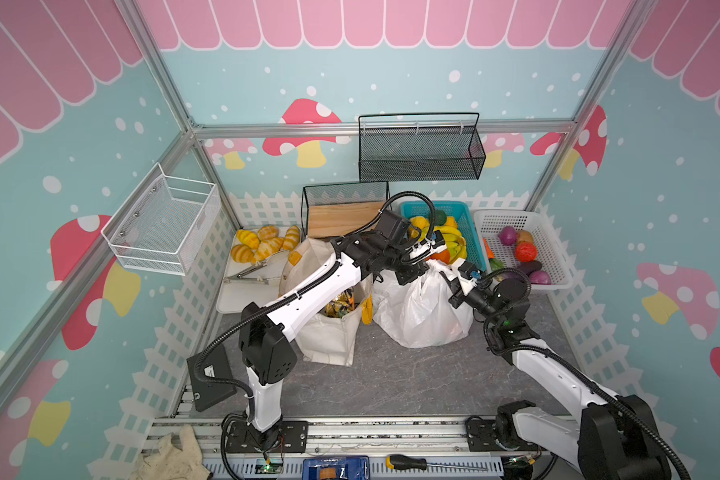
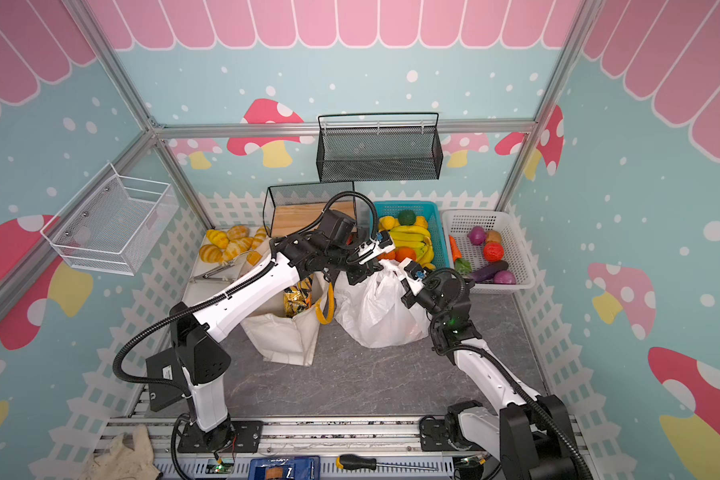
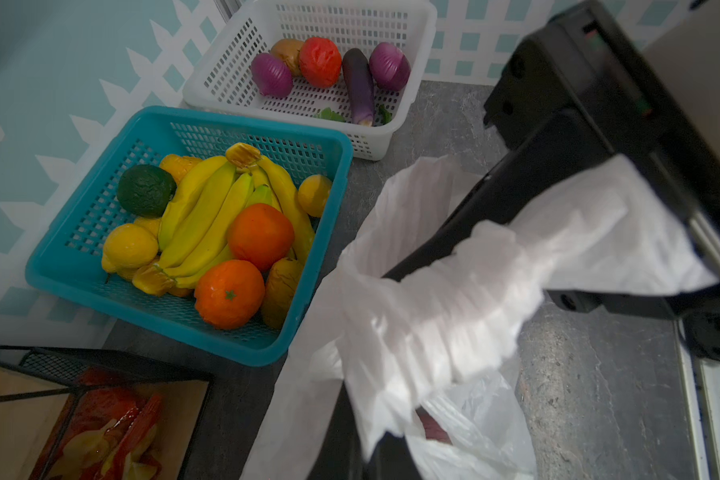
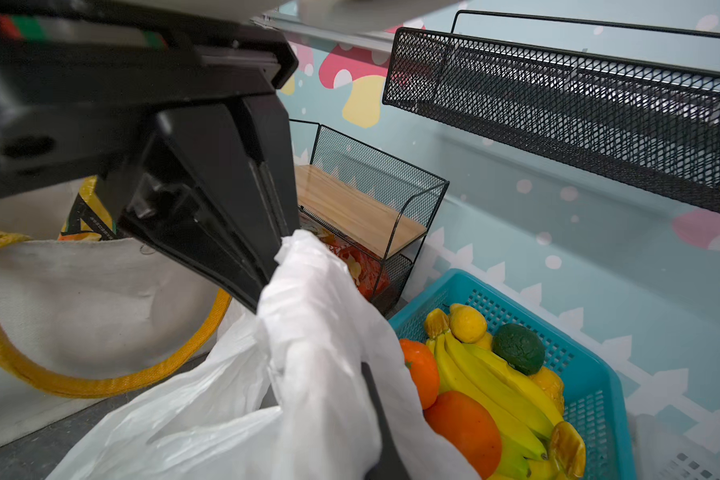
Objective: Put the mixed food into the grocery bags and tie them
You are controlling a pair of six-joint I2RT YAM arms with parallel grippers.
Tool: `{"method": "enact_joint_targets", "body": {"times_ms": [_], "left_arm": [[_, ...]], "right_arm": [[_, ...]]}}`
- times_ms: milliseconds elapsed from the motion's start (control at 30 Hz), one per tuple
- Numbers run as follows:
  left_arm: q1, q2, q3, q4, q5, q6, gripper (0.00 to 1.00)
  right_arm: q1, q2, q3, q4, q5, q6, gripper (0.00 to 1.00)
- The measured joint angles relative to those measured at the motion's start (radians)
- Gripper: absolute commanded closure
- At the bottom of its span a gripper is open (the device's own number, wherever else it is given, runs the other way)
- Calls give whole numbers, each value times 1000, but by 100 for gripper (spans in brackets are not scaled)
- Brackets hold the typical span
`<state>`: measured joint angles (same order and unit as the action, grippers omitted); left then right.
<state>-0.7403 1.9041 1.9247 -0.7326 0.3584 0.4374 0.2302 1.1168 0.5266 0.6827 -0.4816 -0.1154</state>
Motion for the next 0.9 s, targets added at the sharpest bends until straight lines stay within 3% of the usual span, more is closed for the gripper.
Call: {"method": "enact_joint_targets", "body": {"times_ms": [433, 600, 700, 900], "left_arm": [[-72, -128, -210, 189, 47, -421, 97], [-82, -135, -235, 244, 55, -503, 95], [-86, -135, -245, 251, 25, -504, 87], [-79, -154, -249, 244, -40, -378, 57]], "right_arm": [[26, -26, -35, 49, 21, 57, 100], [19, -78, -33, -29, 26, 40, 100], [6, -94, -26, -80, 16, 31, 100], [-15, -105, -23, -140, -27, 9, 100]]}}
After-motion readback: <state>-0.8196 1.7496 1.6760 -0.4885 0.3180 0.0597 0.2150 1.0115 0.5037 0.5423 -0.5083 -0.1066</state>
